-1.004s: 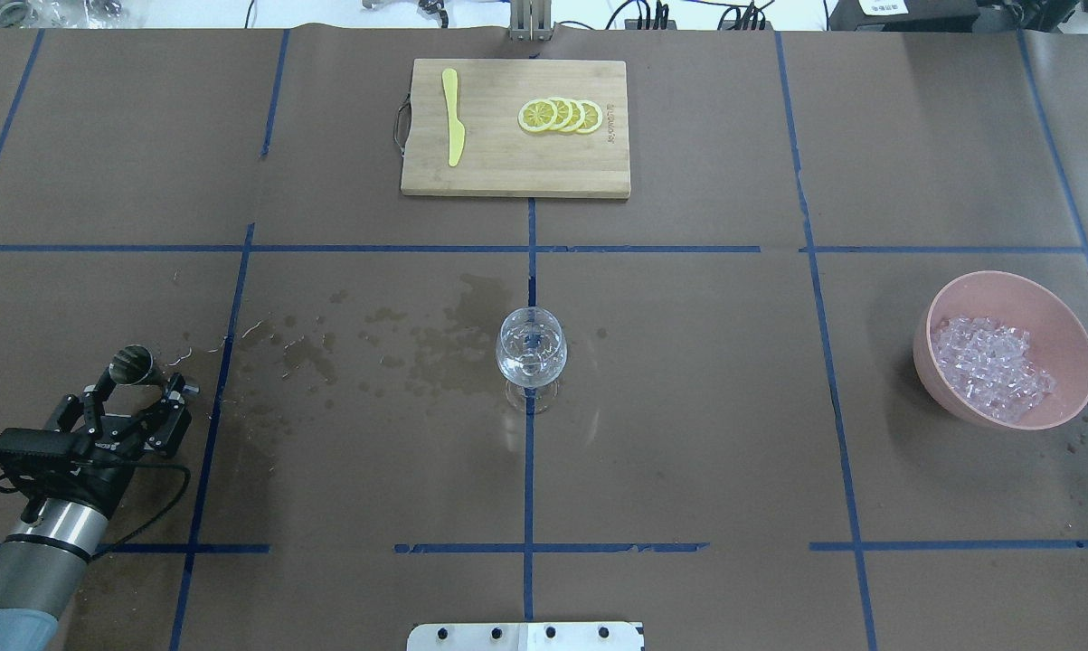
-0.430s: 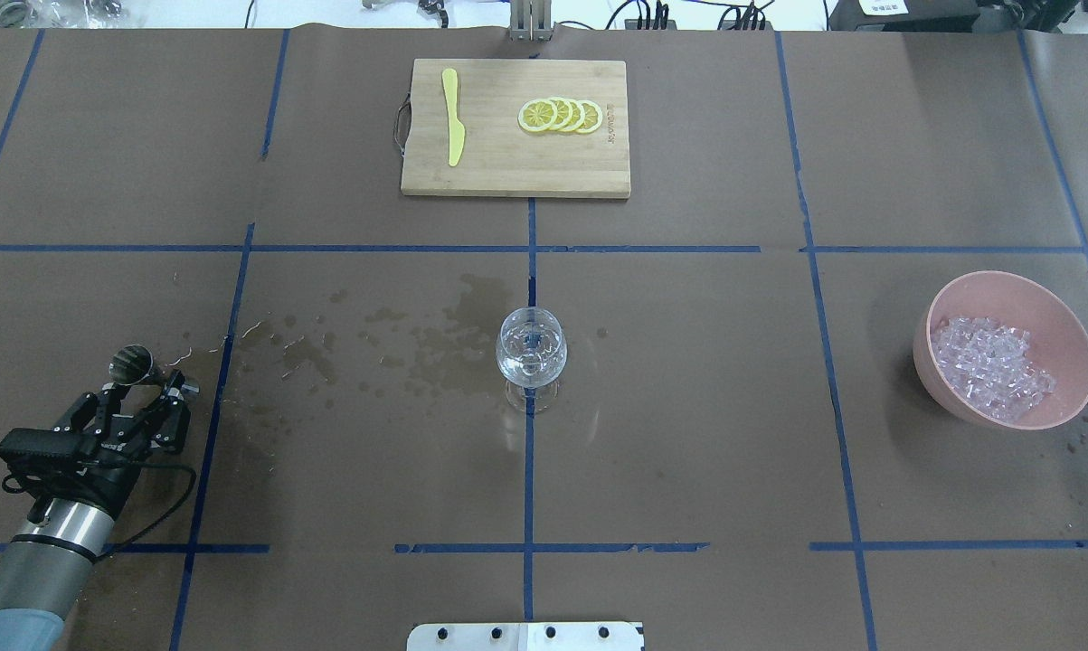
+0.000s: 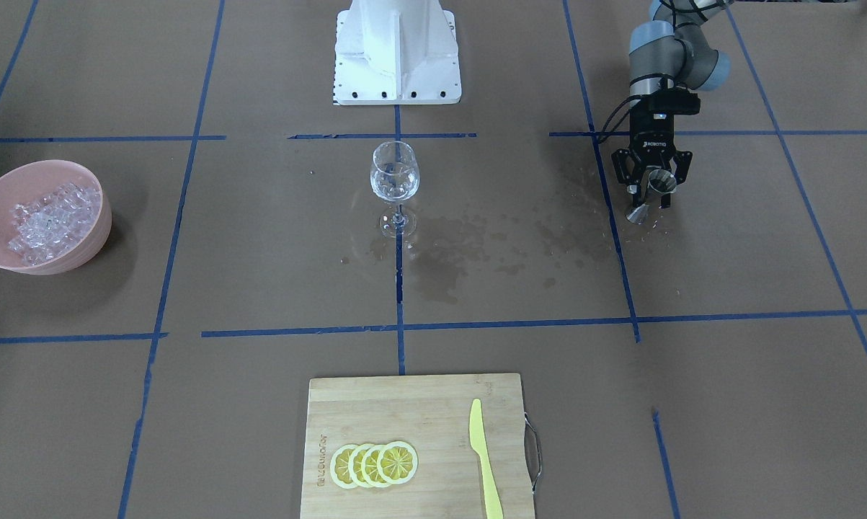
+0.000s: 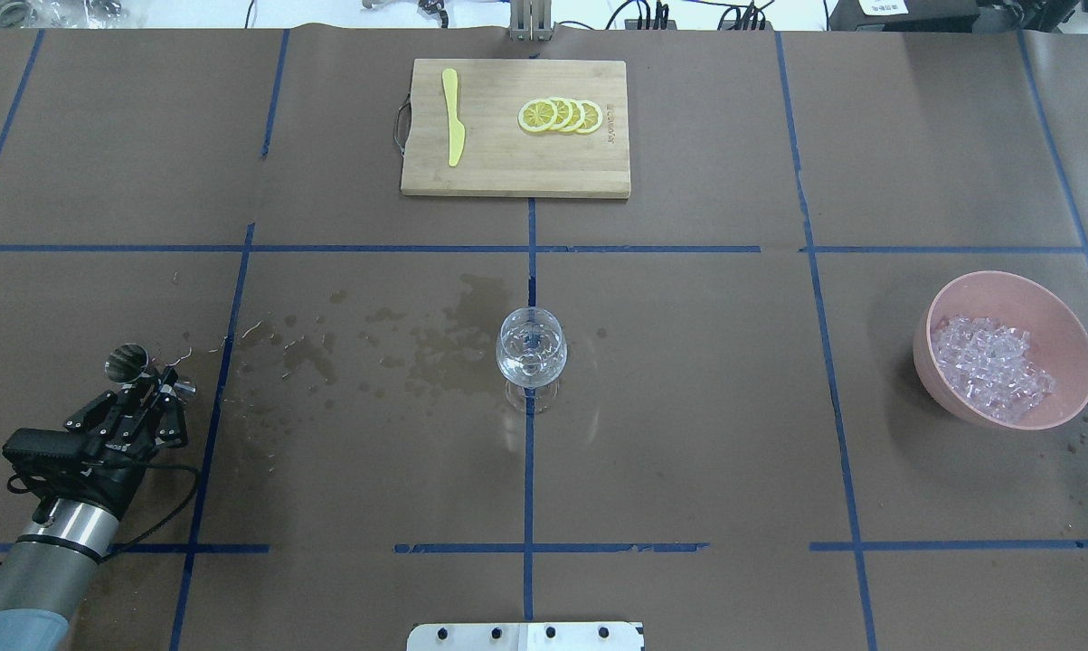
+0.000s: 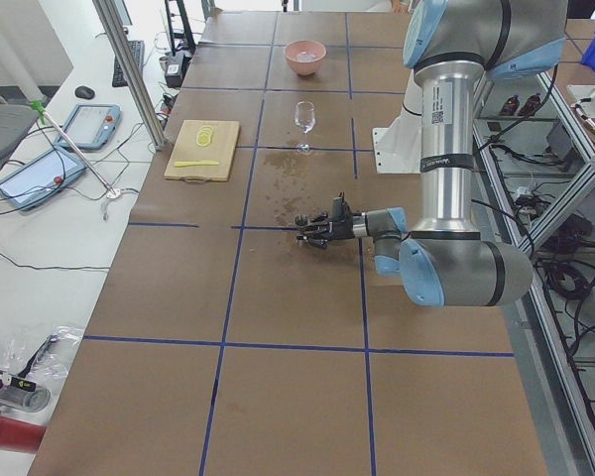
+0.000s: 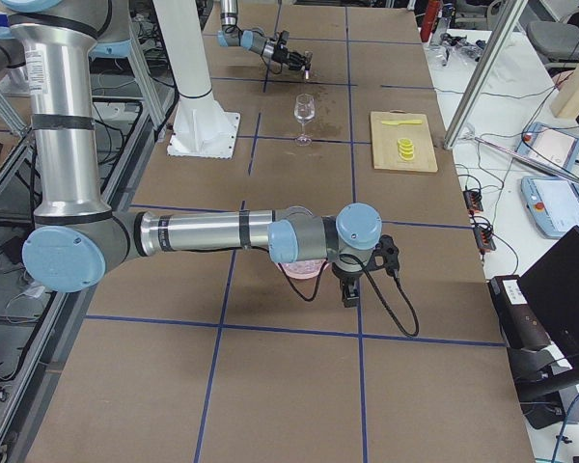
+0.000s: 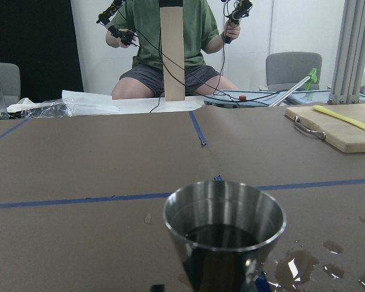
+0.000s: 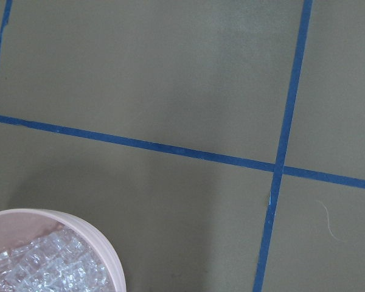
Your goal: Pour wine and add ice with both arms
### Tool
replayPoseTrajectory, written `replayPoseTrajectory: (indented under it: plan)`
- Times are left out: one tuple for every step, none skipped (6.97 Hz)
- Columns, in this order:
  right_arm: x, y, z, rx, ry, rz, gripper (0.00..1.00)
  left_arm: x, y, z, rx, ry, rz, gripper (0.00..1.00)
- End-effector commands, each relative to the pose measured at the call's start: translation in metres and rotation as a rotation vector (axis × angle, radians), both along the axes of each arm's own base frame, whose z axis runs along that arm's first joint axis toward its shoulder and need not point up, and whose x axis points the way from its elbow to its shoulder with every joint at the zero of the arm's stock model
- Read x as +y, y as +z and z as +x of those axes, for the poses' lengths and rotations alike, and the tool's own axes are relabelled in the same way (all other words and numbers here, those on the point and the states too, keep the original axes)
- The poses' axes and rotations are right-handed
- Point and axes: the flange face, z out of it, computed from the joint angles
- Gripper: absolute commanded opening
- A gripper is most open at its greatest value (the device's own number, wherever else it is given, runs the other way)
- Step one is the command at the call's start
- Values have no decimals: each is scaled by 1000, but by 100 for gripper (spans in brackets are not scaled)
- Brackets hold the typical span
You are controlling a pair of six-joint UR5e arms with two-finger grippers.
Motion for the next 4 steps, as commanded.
replayPoseTrajectory:
  plan:
    - [0, 0, 0, 0, 0, 2, 100, 0, 0, 1, -3, 4, 0, 0]
    - [0, -2, 0, 0, -1, 7, 100, -2, -14, 0, -49, 16, 29, 0]
    - [0, -5, 0, 0, -1, 13, 100, -8, -38, -13, -20, 19, 69, 0]
    - [-4, -14, 0, 0, -2, 33, 100, -8, -45, -23, 52, 18, 95, 0]
